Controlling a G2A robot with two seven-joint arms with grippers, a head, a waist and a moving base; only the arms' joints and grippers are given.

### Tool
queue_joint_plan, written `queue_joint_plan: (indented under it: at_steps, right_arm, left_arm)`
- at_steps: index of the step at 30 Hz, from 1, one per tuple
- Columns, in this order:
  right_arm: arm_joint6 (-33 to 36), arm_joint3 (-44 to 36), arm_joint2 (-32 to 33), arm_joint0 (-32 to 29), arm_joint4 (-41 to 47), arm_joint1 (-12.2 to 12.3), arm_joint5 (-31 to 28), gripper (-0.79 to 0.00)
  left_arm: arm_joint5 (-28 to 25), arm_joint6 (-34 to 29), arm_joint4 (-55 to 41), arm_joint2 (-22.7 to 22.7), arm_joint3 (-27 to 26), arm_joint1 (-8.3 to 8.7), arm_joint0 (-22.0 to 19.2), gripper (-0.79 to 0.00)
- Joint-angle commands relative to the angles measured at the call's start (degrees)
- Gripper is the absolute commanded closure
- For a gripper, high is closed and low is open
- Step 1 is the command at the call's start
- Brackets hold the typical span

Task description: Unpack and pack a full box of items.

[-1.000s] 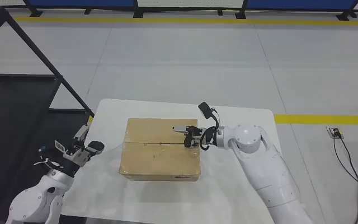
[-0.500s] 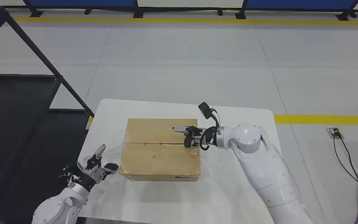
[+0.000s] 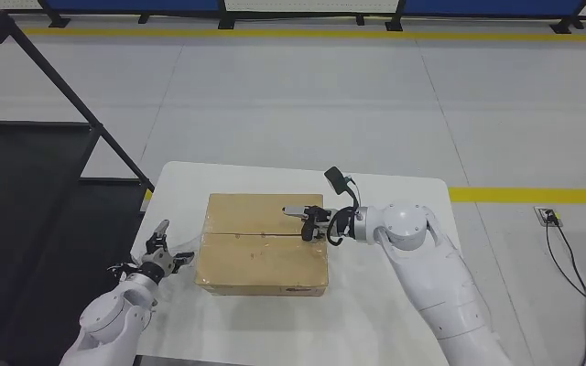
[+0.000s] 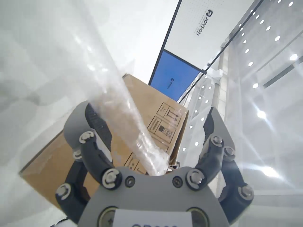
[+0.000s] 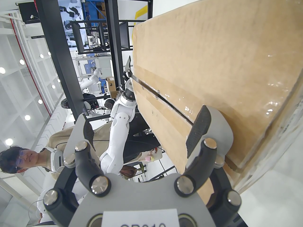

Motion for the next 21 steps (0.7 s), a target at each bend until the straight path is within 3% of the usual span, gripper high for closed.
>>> queue_joint_plan:
  at_steps: [1, 11, 21]
  right_arm:
    - [0.0, 0.0, 0.0, 0.0, 0.0, 0.0, 0.0, -0.785]
    - [0.0, 0.0, 0.0, 0.0, 0.0, 0.0, 0.0, -0.785]
    - [0.0, 0.0, 0.0, 0.0, 0.0, 0.0, 0.0, -0.785]
  left_arm:
    - [-0.8, 1.1, -1.7, 0.0, 0.6, -0.28, -1.0, -0.785]
    - [-8.0, 3.4, -2.4, -2.3, -3.6, -0.76, 0.1, -0.785]
    - [-9.5, 7.1, -0.1, -6.3, -12.2, -0.71, 3.8, -0.785]
